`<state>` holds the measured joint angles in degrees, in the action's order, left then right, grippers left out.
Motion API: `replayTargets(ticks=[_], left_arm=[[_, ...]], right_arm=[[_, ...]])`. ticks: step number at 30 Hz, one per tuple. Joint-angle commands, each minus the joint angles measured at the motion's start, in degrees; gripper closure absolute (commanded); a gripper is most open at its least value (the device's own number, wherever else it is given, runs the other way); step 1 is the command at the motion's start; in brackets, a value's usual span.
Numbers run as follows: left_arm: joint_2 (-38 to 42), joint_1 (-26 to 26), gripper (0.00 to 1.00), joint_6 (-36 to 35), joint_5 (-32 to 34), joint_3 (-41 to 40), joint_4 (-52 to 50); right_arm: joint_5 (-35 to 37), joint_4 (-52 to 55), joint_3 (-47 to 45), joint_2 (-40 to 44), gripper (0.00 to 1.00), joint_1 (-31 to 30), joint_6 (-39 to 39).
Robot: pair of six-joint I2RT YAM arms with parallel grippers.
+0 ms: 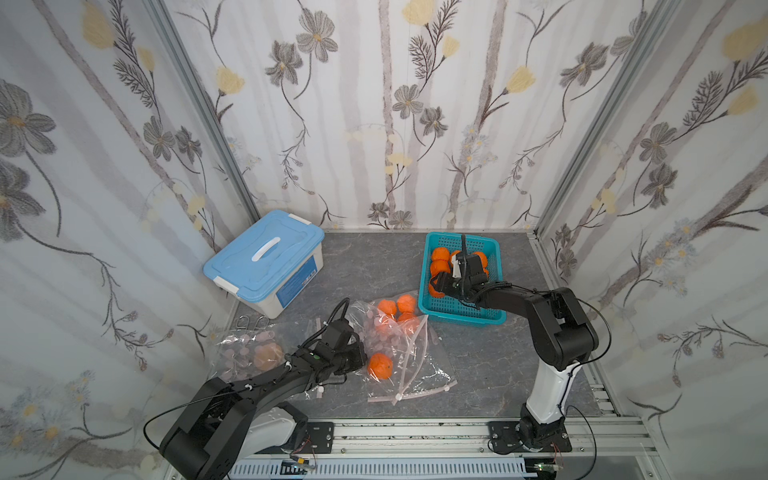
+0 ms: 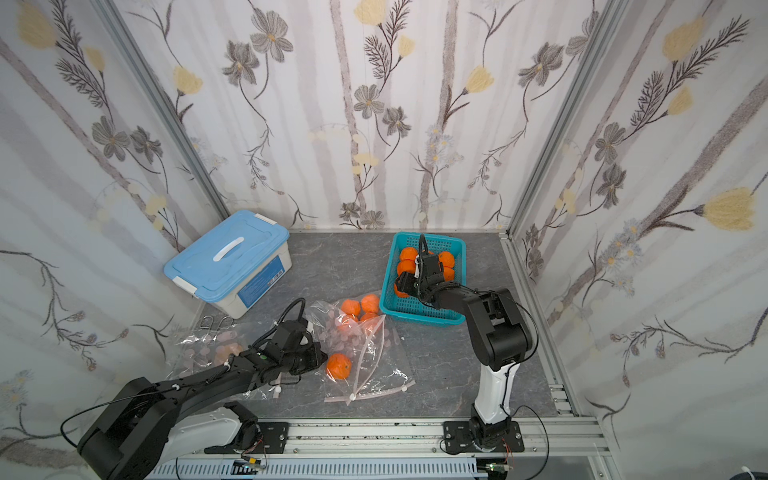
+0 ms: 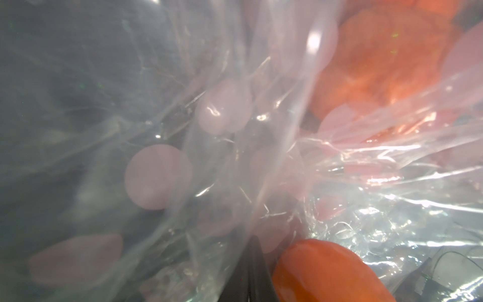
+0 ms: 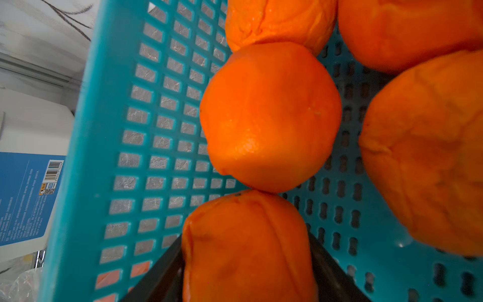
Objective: Open the zip-top bag and take out the orange
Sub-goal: Place the orange in the basket.
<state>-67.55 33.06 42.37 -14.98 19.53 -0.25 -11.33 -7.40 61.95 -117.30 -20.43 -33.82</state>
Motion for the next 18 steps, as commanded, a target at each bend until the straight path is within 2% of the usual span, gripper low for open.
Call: replayTargets(ticks=[1, 11, 15, 18], left_arm=[[-0.3, 0.05, 1.0, -0.45, 0.75, 0.4, 1.35], [-1.42, 0.03, 1.0, -0.58, 0.54, 0.69, 1.78], [-1.97, 0.0, 1.0, -0.45, 0.24, 0.69, 2.1], [-1.62, -0.01, 1.0, -0.45, 0.33, 0.7, 1.71]], right_arm=[[2.55, 0.71, 0.61, 1.88, 0.31, 0.11, 0.76], [8.01, 5.69, -1.96, 13.04, 0.27, 1.9, 5.83], [2.85, 5.98, -3.55, 16.78, 0.33, 2.14, 8.1], [-5.18, 0.93, -8.91, 22.45, 0.39, 1.55, 9.43]])
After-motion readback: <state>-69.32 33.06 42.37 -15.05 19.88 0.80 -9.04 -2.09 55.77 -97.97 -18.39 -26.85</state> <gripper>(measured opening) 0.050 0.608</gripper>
